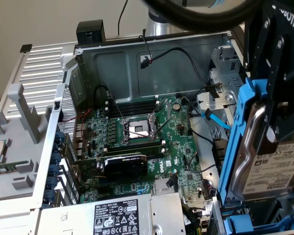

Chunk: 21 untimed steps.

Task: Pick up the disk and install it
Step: 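Insert the disk into the insertion slot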

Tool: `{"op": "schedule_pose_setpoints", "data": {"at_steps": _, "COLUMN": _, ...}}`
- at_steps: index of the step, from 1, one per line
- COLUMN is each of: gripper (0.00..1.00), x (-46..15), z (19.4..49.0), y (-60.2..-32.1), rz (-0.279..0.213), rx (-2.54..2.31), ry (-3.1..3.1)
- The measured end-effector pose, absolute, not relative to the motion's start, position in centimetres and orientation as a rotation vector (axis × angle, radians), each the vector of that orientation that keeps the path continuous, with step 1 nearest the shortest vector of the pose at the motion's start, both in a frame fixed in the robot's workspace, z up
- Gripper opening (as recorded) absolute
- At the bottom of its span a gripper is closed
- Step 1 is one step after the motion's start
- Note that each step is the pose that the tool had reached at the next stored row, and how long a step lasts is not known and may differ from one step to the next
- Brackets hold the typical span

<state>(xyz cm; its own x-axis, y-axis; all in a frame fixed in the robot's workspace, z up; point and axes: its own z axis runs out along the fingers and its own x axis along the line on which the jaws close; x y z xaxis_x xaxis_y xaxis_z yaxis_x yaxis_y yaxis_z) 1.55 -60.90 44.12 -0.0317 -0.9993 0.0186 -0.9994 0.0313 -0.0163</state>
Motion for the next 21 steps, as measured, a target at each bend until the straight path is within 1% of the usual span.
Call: {"op": "schedule_pose_setpoints", "data": {"at_steps": 21, "gripper": 0.37, "x": 1.63, "z": 43.28, "y": -60.71, "rz": 0.039, "rx": 2.196, "ry": -2.244}}
